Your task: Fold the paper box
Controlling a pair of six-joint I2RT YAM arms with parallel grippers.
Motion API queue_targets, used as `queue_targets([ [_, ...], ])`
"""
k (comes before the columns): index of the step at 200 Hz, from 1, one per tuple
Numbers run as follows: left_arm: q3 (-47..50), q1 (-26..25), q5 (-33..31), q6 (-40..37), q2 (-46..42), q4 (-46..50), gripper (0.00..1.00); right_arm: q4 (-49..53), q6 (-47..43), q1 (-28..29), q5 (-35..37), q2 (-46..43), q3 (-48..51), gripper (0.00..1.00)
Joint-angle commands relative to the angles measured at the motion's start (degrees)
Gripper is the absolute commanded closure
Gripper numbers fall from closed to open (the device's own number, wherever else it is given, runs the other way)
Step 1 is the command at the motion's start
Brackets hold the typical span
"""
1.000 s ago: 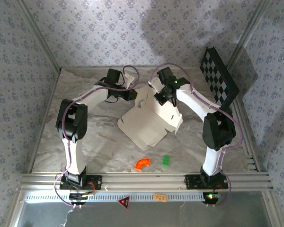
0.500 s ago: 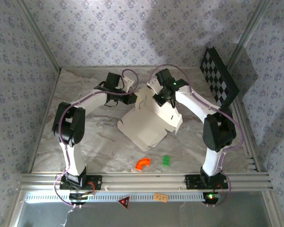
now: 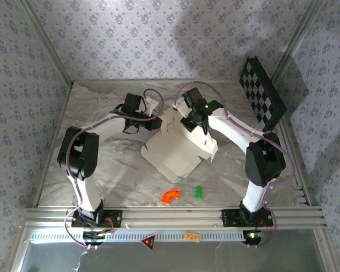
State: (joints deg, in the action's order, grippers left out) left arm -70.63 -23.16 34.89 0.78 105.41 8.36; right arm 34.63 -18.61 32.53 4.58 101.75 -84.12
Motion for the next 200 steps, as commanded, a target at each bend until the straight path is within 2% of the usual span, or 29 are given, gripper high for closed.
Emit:
queue_targets([
  [1, 3.32, -1.52, -0.5, 2.26, 0.33, 4.78, 0.95, 4.07, 1.91, 0.58, 1.3, 0.64, 2.86, 1.0],
  [27, 4.95, -1.8, -2.01, 2.4, 0.67, 4.18, 0.95, 4.54, 2.56, 1.09, 1.31, -0.17, 3.07, 0.98],
  [104, 6.47, -2.06, -3.02, 3.61, 1.25, 2.3, 0.95, 7.11, 5.12, 0.44, -6.35, -6.75, 1.5, 0.66],
  [156, 6.65, -2.5, -3.69, 3.62, 1.39, 2.19, 0.95, 5.97, 8.45, -1.52, -14.32, -10.54, 1.49, 0.55],
  [200, 6.67, -3.8, -7.32, 2.45, -0.26, 3.15, 0.95, 3.68, 10.5, -3.59, -19.58, -12.34, 1.8, 0.52],
])
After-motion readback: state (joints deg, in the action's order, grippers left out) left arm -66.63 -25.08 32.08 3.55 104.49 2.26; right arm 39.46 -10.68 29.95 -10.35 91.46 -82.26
